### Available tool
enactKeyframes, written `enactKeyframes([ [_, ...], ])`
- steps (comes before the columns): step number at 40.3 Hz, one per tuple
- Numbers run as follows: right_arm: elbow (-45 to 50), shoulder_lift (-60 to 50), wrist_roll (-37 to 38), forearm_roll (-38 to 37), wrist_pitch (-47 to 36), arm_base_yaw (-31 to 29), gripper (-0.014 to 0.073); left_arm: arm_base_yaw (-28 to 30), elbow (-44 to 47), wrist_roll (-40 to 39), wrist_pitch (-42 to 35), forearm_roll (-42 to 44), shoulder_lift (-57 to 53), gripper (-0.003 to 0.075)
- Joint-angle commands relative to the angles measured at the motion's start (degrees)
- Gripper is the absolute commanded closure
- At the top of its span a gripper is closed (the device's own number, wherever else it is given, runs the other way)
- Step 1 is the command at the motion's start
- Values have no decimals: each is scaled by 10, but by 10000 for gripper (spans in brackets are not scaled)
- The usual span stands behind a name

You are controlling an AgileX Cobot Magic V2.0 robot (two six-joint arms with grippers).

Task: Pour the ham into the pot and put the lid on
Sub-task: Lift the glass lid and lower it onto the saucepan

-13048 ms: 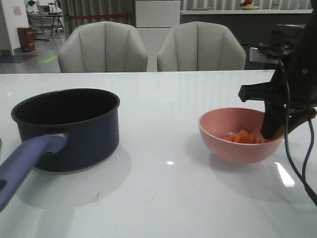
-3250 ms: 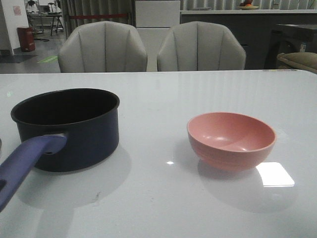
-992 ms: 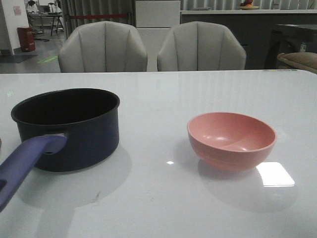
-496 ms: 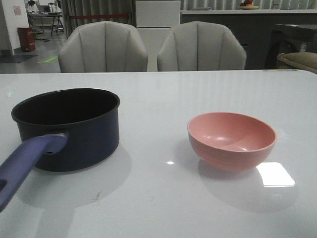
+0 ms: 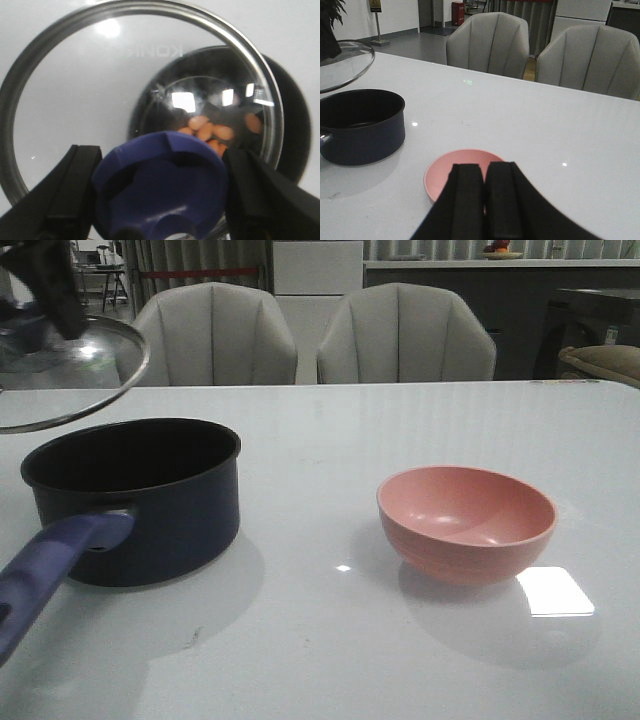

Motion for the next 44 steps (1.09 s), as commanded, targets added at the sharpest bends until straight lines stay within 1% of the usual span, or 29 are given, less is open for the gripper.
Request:
enactKeyframes([
  [1, -16, 4, 0, 3, -46, 0, 450, -36, -27, 5, -9, -4, -8, 460],
  [8, -16, 4, 0, 3, -46, 0, 450, -75, -27, 5, -6, -4, 20, 460],
  [12, -16, 4, 0, 3, -46, 0, 450, -83, -31, 5, -6, -4, 30, 460],
  [27, -16, 4, 0, 3, -46, 0, 450, -82, -46, 5, -26, -5, 44, 456],
  [39, -16, 4, 0, 3, -46, 0, 450, -82, -48, 5, -10, -5, 72, 456],
  [41, -16, 4, 0, 3, -46, 0, 450, -80, -49, 5, -6, -4, 76, 447],
  [44, -16, 4, 0, 3, -46, 0, 450, -80, -51, 5, -5, -4, 80, 402],
])
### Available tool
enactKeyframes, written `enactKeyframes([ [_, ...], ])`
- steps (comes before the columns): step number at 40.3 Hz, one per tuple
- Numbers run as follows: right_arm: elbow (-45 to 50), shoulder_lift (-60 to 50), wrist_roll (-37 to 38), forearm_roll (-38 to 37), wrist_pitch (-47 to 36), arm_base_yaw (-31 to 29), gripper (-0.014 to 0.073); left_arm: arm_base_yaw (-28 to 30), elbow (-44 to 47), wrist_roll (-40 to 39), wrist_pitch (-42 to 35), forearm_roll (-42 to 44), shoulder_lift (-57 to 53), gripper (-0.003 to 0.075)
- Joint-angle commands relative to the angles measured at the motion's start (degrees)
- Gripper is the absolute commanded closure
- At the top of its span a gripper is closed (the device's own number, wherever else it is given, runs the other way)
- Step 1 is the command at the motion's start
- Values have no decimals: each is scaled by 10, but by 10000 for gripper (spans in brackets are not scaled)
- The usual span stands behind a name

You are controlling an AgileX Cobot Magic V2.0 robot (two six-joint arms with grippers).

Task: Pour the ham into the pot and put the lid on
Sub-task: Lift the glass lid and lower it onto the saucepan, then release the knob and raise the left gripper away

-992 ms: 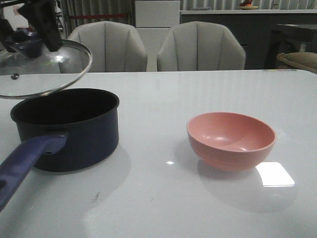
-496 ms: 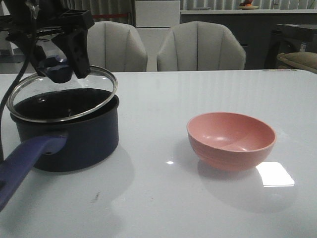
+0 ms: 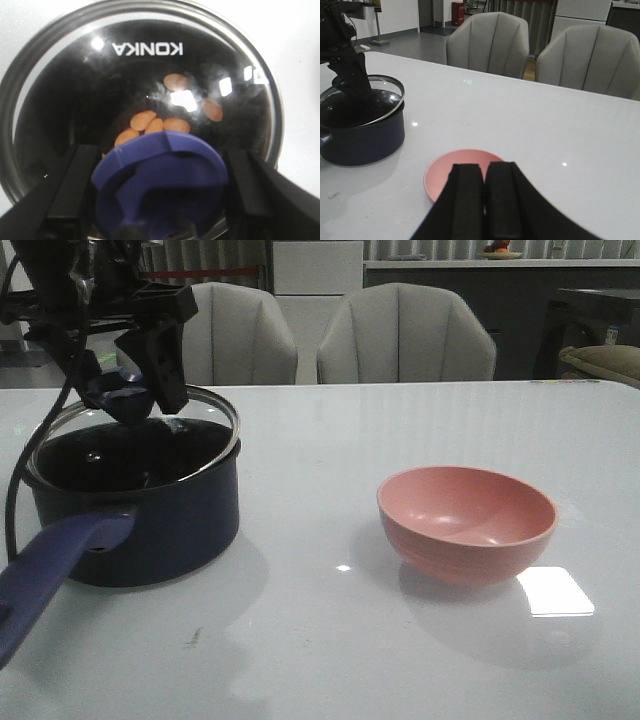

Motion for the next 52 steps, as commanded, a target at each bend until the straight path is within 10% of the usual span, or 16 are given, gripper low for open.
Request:
enactKeyframes([
  [1, -16, 4, 0, 3, -46, 0, 450, -1, -22, 0, 0, -7, -21, 383],
  [12, -16, 4, 0, 3, -46, 0, 450, -1, -35, 0, 1, -7, -14, 159],
  [39, -16, 4, 0, 3, -46, 0, 450, -1, -105, 0, 85, 20, -33, 155],
  [52, -16, 4, 0, 3, -46, 0, 450, -1, 18, 0, 26, 24, -174, 155],
])
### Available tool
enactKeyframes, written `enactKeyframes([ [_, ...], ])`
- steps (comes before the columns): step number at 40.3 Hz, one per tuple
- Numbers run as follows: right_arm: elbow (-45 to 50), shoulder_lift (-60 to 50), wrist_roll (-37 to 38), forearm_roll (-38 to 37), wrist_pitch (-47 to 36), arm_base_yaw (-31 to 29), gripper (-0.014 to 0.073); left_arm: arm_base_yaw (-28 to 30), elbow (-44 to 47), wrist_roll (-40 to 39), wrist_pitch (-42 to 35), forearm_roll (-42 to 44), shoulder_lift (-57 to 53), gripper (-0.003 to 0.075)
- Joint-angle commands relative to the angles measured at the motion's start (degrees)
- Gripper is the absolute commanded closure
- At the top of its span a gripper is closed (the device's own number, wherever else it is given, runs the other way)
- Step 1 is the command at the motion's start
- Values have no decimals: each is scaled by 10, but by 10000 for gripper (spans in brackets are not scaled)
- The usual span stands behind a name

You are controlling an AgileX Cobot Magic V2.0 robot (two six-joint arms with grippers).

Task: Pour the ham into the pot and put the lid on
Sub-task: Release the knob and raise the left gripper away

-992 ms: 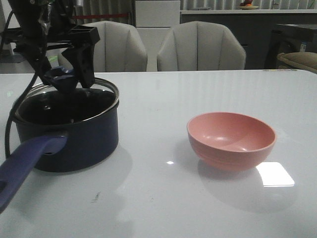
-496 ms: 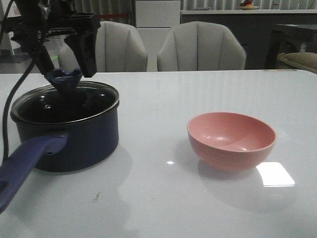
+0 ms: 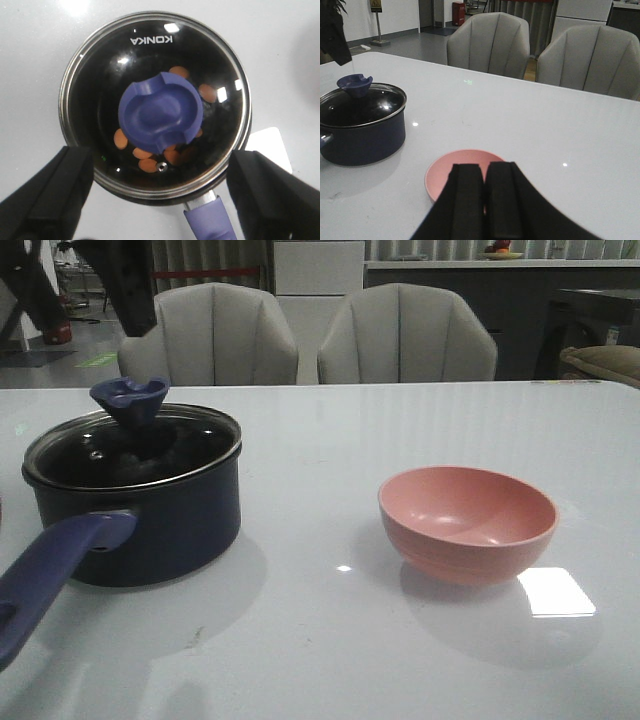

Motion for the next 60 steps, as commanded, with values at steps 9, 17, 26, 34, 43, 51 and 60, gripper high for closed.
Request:
enactKeyframes([
  [9, -16, 4, 0, 3, -46, 0, 450, -1, 178, -1, -128, -2, -231, 155],
  [17, -16, 4, 0, 3, -46, 0, 450, -1, 313, -1, -199, 25, -389, 155],
  [26, -16, 4, 0, 3, -46, 0, 450, -1, 459, -1, -291, 25, -594, 155],
  [34, -16, 4, 0, 3, -46, 0, 450, -1, 565, -1, -340, 34, -761, 158],
  [43, -16, 4, 0, 3, -46, 0, 450, -1, 665, -1, -403, 32, -901, 405],
  [51, -16, 4, 0, 3, -46, 0, 450, -1, 688, -1, -417, 33, -933, 597],
  [60, -16, 4, 0, 3, -46, 0, 450, -1, 688, -1, -417, 33, -933, 599],
])
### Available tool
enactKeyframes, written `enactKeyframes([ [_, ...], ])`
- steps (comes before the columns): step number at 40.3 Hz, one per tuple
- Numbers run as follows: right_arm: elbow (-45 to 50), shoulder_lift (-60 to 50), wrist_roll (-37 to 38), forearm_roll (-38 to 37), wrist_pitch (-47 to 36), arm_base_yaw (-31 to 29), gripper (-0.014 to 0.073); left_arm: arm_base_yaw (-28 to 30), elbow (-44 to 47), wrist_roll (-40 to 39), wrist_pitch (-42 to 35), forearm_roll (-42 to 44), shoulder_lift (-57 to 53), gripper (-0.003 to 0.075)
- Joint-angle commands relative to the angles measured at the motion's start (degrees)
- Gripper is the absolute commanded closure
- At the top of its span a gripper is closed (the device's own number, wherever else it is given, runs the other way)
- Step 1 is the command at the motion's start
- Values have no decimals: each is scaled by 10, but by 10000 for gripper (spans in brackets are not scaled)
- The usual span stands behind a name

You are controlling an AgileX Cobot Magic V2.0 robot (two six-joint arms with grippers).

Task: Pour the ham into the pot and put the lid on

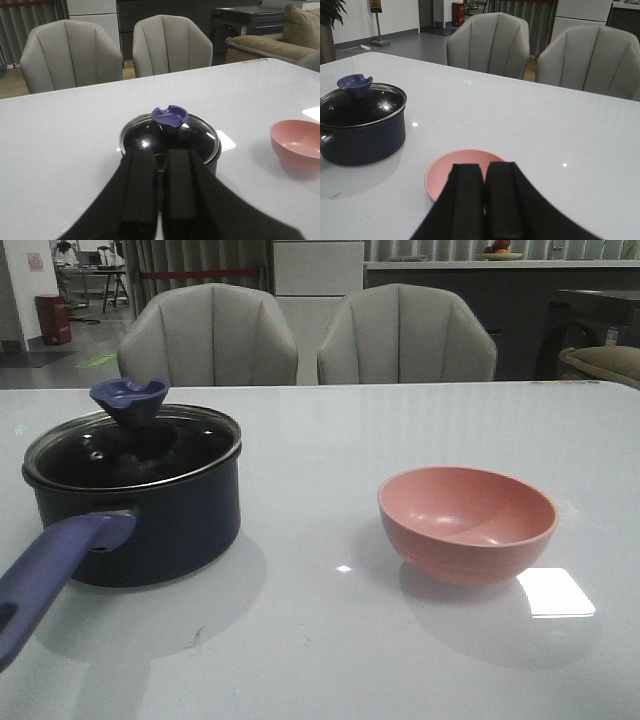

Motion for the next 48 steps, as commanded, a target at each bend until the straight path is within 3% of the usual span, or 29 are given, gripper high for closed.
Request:
enactKeyframes([
  [1, -16, 4, 0, 3, -46, 0, 450, -1, -15, -1, -48, 1, 6, 599],
  [17, -16, 4, 0, 3, -46, 0, 450, 4, 6, -1, -64, 1, 6, 600],
  [29, -16, 4, 0, 3, -46, 0, 450, 143, 151, -1, -246, 2, -18, 600],
  [35, -16, 4, 0, 3, -46, 0, 450, 177, 206, -1, -342, -16, -16, 599],
  [48, -16, 4, 0, 3, -46, 0, 450, 181, 206, -1, -325, -16, -16, 599],
])
